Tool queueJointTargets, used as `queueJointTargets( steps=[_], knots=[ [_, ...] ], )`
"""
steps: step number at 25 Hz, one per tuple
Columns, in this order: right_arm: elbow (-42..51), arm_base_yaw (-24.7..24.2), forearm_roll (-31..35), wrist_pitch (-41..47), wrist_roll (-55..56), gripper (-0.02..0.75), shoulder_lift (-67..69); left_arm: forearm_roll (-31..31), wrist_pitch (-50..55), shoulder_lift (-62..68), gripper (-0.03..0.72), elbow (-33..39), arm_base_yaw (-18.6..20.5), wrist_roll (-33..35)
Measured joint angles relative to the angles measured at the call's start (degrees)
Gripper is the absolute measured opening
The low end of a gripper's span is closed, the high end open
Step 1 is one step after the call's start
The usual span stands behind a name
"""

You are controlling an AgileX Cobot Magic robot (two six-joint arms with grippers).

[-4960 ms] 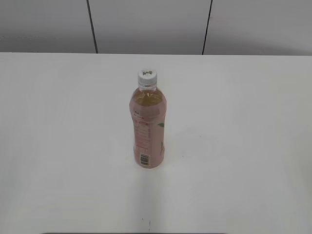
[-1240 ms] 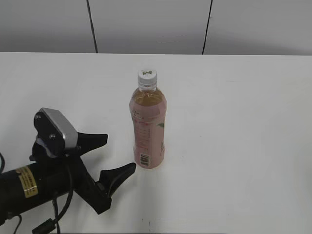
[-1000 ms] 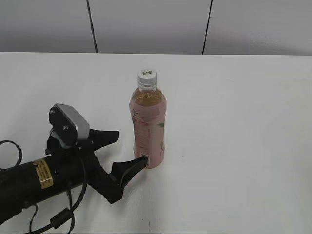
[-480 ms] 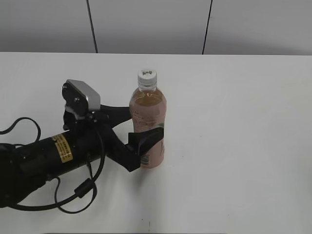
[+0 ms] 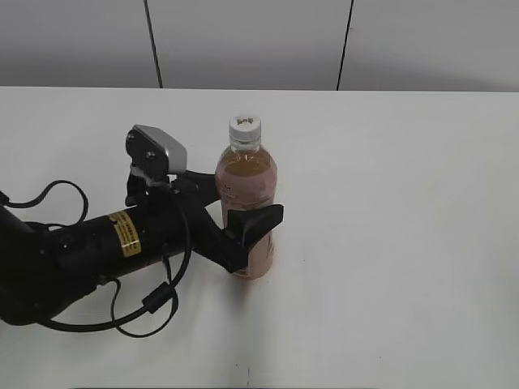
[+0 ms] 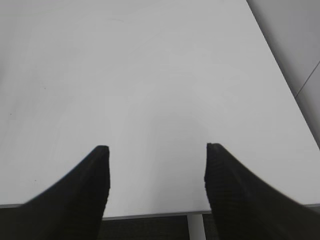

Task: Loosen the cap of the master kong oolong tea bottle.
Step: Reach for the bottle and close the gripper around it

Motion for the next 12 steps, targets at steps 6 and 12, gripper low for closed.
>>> queueJointTargets(
  steps=[6, 12],
  knots=[
    [0.0, 0.0, 0.52, -0.06, 0.0, 0.459, 0.0, -0.15, 1.75, 0.0, 0.407, -0.12, -0.05, 0.25],
    [-3.29, 0.0, 7.67, -3.13, -5.94, 0.459, 7.93, 1.61, 2.18, -0.13, 0.406, -0.17, -0.05, 0.92]
  ],
)
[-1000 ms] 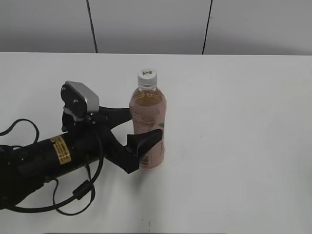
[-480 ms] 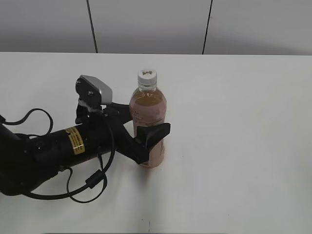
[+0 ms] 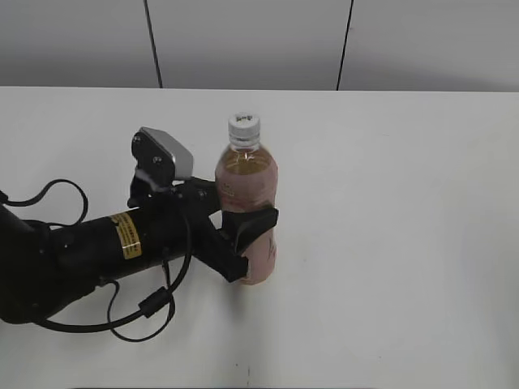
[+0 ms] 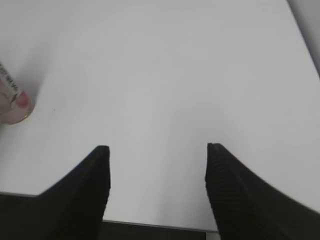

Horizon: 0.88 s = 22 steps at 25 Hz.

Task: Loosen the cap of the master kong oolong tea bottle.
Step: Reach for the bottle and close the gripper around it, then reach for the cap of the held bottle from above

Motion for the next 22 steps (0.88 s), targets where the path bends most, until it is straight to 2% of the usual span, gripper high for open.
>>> queueJointTargets(
  steps=[9, 15, 22],
  knots=[
    [-11.87, 0.18, 22.45, 0.46, -20.3, 0.442, 26.9, 3.34, 13.62, -6.68, 0.396, 0.0, -0.07, 4.63],
    [-19.25, 0.92, 27.64, 5.34, -20.97, 0.417, 43.65, 4.45, 21.29, -9.48, 0.396, -1.83, -0.07, 5.17],
    [-26.31, 1.47, 33.26, 9.29, -16.45, 0.417, 54.02, 7.95, 30.91, -11.15, 0.395, -6.64, -0.14, 5.54]
  ],
)
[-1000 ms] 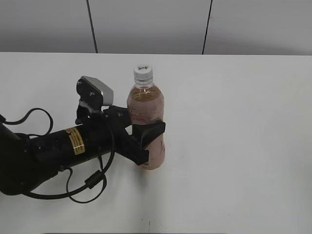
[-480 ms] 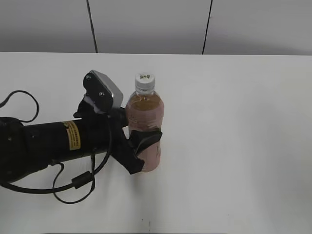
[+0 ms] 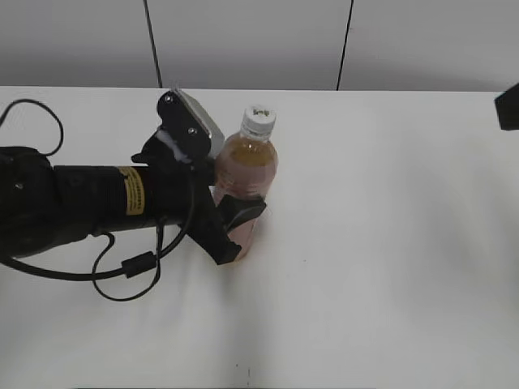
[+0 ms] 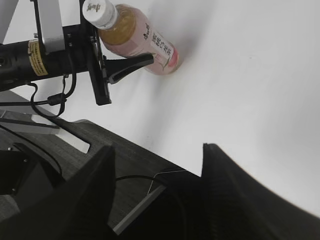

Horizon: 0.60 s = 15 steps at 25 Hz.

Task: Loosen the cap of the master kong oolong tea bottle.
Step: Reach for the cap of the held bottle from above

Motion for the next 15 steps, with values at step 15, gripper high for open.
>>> queueJointTargets(
  steps=[15],
  knots=[
    [-20.54, 25.64, -9.3, -4.15, 37.16, 0.414, 26.97, 4.48, 8.47, -1.08, 0.395, -3.02, 0.0, 0.06]
  ],
)
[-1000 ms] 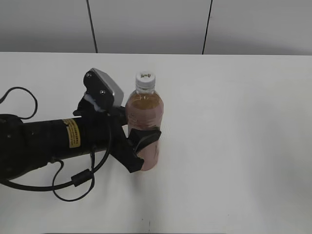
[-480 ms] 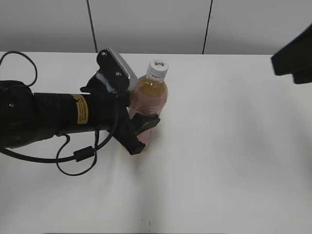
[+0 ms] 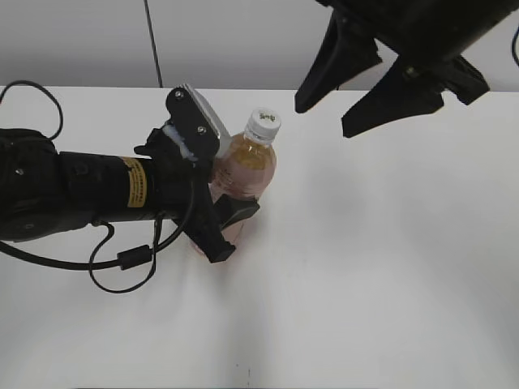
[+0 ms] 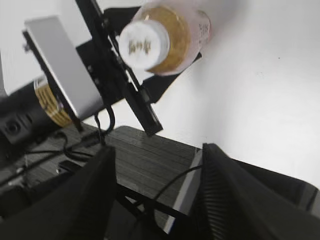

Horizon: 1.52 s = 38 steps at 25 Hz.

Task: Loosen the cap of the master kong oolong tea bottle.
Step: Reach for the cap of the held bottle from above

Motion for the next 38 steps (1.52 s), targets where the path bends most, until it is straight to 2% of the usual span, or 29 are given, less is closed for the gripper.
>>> queueJointTargets(
  steps=[7, 13, 20, 34, 38],
  knots=[
    [-8.85, 0.19, -0.25, -0.16, 12.28, 0.414, 8.73, 0.05, 0.14, 0.0, 0.395, 0.0, 0.0, 0.95],
    [-11.3, 0.64, -0.52, -0.16, 17.49, 0.414, 11.9, 0.28, 0.34, 0.0, 0.395, 0.0, 0.0, 1.23],
    [-11.36, 2.21, -0.61, -0.41, 18.44, 0.413, 14.53, 0.56, 0.41, -0.04, 0.395, -0.5, 0.0, 1.27],
    [-11.36, 2.28, -0.43, -2.31, 19.02, 0.413, 15.86, 0.58, 0.48, -0.04, 0.395, -0.5, 0.0, 1.27],
    [-11.36, 2.28, -0.2, -2.31, 19.07, 0.389, 16.24, 0.58, 0.48, -0.04, 0.395, -0.5, 0.0, 1.36]
  ],
)
